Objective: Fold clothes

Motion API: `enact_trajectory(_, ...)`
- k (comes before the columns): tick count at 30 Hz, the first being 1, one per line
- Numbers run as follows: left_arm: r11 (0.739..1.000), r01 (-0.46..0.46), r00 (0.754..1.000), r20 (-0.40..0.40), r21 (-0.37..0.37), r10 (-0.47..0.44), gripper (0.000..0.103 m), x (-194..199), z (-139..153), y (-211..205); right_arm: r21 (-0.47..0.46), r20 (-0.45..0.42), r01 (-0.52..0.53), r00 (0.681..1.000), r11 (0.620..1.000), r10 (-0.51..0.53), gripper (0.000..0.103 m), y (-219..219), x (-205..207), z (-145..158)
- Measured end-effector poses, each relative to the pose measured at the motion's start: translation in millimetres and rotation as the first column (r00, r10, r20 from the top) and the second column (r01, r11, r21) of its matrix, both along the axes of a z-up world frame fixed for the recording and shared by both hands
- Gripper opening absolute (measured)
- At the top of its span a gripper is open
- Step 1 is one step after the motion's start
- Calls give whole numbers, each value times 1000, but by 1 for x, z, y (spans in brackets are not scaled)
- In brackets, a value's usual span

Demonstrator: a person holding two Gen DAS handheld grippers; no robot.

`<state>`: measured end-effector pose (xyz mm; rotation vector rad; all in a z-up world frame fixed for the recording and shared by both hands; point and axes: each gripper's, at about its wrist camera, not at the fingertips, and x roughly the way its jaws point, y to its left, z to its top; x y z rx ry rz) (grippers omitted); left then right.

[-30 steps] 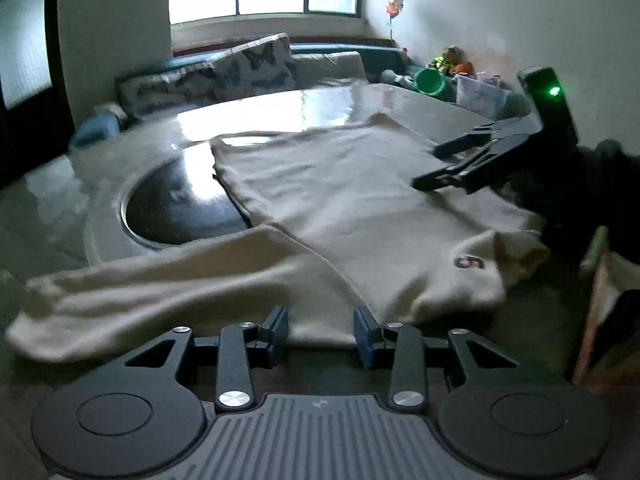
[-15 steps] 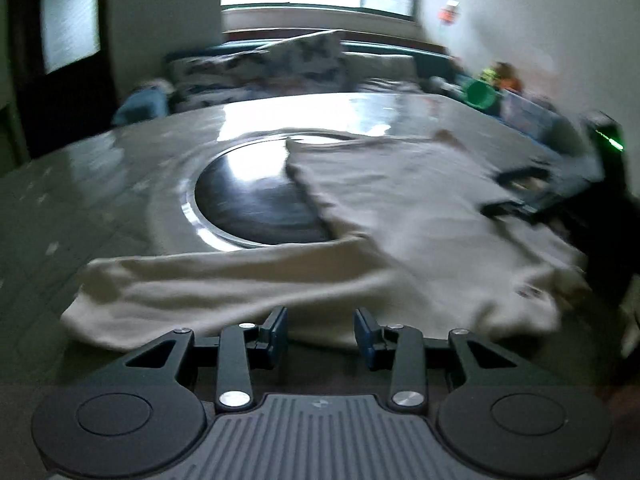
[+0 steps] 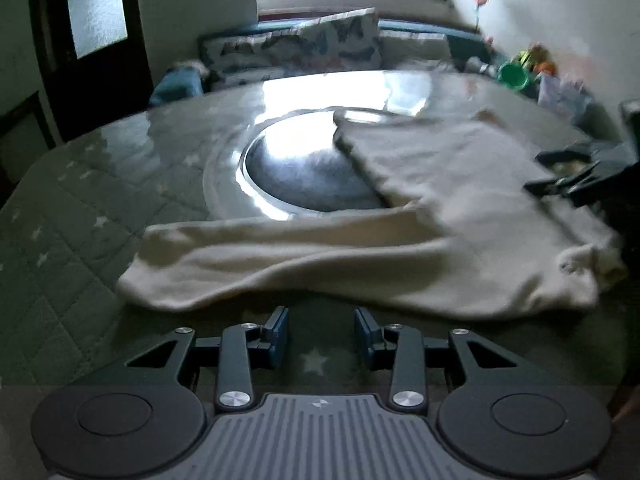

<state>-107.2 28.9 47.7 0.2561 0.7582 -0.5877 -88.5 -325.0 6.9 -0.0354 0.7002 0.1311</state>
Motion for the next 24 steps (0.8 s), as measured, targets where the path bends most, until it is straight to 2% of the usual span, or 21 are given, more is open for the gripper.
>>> enact_trajectory(3,998,18,999,43,-65,-15,39,-2,10,-6,0,0,0,1000,1000,0,103,0,0,0)
enact_trajectory(7,996,53,998,33,-77,-51,39,11,3,-29,-1,-2,0,1000,1000,0,103,0,0,1)
enact_trajectory(11,994,105,994,-11,-31,-105,40,11,-14,-46,24,-11,-3,1000,1000,4,103,-1,-2,5)
enact_trajectory(12,993,119,993,-4,-18,-119,40,7,-14,-47,29,-4,-3,1000,1000,3,103,0,-5,9)
enact_trajectory(15,989,148,987,-56,-2,-148,40,-3,-11,-44,32,21,-12,1000,999,12,103,0,-16,22)
enact_trajectory(20,977,208,973,-111,44,-202,41,-19,-6,-39,-8,20,0,1000,1000,0,103,-4,-36,34)
enact_trajectory(24,987,160,986,-57,25,-158,44,-12,5,-33,12,47,95,994,995,-96,102,-28,-61,43)
